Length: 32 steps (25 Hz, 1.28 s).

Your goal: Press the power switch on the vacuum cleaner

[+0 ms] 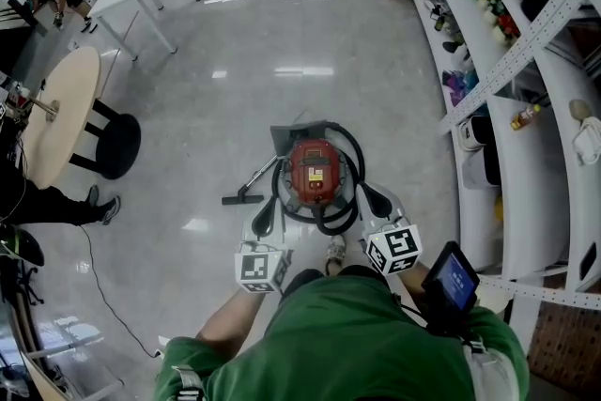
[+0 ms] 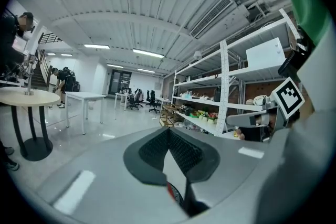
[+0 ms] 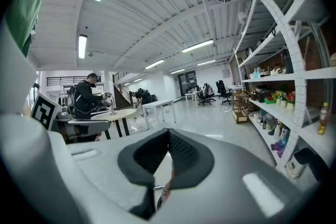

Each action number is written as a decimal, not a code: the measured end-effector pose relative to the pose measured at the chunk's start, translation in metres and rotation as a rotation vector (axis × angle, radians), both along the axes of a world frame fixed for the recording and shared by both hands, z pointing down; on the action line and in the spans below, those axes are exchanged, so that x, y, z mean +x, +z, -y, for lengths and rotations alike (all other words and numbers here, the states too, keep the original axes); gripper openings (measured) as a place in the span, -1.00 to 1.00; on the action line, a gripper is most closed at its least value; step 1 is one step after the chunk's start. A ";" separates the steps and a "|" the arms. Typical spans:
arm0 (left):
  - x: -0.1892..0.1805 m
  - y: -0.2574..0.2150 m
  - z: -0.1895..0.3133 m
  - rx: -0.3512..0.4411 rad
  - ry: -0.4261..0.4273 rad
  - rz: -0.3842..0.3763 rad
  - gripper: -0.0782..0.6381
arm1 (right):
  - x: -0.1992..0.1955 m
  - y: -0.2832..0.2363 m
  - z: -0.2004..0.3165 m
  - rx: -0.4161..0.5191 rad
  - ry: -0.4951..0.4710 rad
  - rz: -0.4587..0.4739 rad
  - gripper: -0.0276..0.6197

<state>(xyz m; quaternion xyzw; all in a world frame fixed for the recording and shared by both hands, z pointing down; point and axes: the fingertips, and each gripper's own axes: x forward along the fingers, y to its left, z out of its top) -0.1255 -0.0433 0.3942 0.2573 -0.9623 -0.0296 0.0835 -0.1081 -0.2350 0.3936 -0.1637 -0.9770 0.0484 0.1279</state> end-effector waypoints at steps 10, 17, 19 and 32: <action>0.070 -0.013 -0.040 0.039 0.057 0.015 -0.76 | 0.074 -0.013 -0.055 0.006 0.038 0.015 -0.91; 0.119 -0.017 -0.050 0.066 0.118 0.014 -0.76 | 0.135 -0.016 -0.078 0.016 0.082 0.015 -0.91; 0.133 -0.016 -0.049 0.070 0.138 0.010 -0.76 | 0.152 -0.016 -0.082 0.015 0.094 0.012 -0.91; 0.179 -0.026 -0.047 0.056 0.149 0.027 -0.76 | 0.202 -0.034 -0.081 0.008 0.093 0.054 -0.91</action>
